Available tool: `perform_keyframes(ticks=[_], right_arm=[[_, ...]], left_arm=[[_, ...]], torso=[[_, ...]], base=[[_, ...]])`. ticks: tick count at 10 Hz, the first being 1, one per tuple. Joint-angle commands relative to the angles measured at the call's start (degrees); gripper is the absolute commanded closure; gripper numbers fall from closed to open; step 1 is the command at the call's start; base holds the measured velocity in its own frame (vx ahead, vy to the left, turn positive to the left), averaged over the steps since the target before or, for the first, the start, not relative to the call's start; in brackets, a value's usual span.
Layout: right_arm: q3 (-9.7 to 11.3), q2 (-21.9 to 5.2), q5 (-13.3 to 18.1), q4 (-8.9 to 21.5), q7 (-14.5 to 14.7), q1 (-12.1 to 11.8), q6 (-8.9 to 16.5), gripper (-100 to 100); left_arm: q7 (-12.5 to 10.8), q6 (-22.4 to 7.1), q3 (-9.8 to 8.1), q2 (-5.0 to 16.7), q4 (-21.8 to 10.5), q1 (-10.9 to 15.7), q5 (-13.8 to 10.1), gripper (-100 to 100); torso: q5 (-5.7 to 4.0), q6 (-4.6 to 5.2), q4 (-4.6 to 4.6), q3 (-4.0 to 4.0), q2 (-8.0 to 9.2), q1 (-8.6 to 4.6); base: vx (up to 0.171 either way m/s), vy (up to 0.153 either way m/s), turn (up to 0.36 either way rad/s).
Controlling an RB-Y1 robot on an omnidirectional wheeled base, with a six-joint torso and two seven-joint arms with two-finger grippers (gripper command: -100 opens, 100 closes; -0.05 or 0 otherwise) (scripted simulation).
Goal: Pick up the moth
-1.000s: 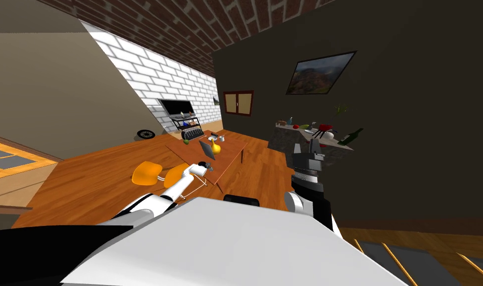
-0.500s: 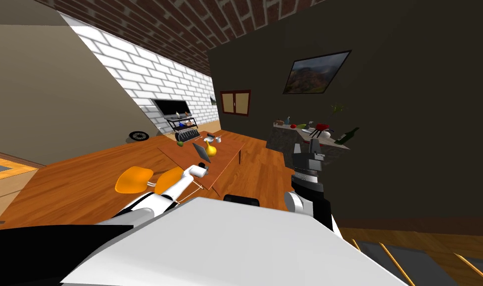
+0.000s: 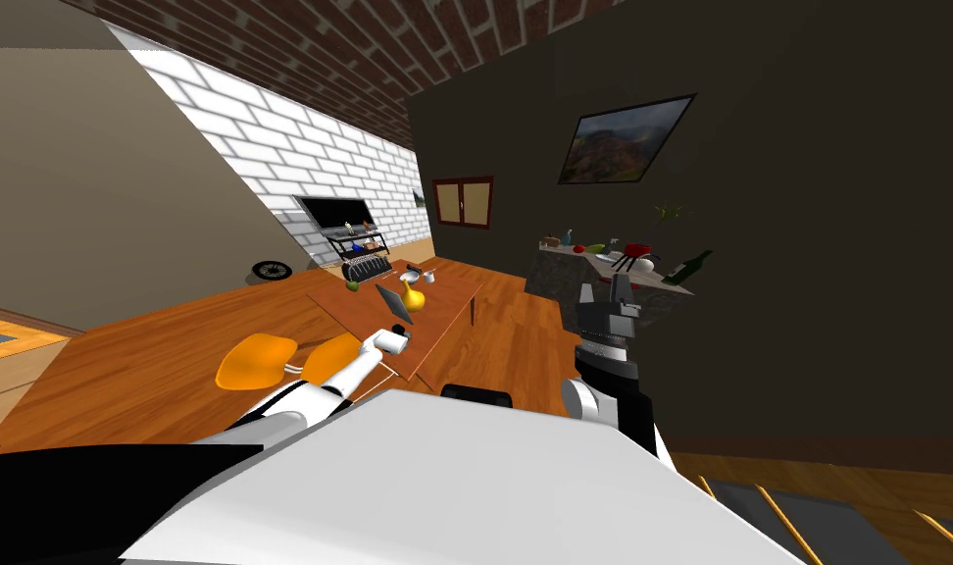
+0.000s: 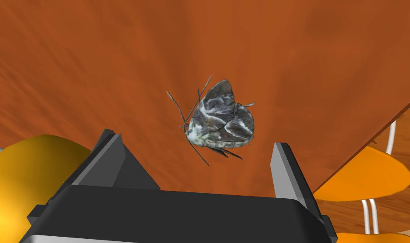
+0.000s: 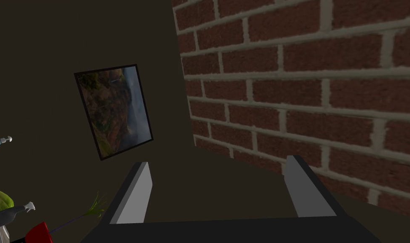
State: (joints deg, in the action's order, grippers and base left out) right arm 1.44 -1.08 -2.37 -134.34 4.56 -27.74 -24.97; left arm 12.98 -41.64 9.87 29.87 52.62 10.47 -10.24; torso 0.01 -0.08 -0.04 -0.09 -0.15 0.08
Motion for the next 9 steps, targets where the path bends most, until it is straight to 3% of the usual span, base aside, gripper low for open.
perform_keyframes(ticks=[1,2,3,4,8,9], right_arm=[[0.00,0.00,0.00,0.00,0.00,0.00,0.00,0],[0.00,0.00,0.00,0.00,0.00,0.00,0.00,0],[0.00,0.00,0.00,0.00,0.00,0.00,0.00,0],[0.00,0.00,0.00,0.00,0.00,0.00,0.00,0],[0.00,0.00,0.00,0.00,0.00,0.01,0.00,0],[0.00,0.00,0.00,0.00,0.00,0.01,0.00,0]], left_arm=[[-0.05,1.65,-0.08,-0.44,-1.22,-0.31,0.41,-100],[-0.19,3.02,-0.14,-0.94,-2.28,-0.66,0.94,-100],[-0.17,2.03,-0.11,-0.67,-1.46,-0.59,0.72,-100],[-0.22,2.27,-0.12,-0.71,-1.52,-0.66,0.78,100],[-0.16,2.33,-0.09,-0.70,-1.46,-0.61,0.80,100],[-0.15,2.35,-0.09,-0.70,-1.44,-0.60,0.80,0]], torso=[[0.00,0.00,0.00,0.00,0.00,0.00],[0.00,0.00,0.00,0.00,0.00,0.02],[0.00,0.00,-0.01,-0.01,-0.02,0.01],[-0.01,0.00,0.01,0.03,0.06,-0.04],[-0.01,-0.03,0.01,0.07,0.15,-0.09],[-0.01,-0.04,0.00,0.07,0.15,-0.09]], base=[[0.054,0.028,-0.003],[0.061,0.025,-0.005],[0.028,0.010,0.000],[0.003,0.003,0.012],[0.001,0.000,-0.004],[0.000,0.000,0.000]])
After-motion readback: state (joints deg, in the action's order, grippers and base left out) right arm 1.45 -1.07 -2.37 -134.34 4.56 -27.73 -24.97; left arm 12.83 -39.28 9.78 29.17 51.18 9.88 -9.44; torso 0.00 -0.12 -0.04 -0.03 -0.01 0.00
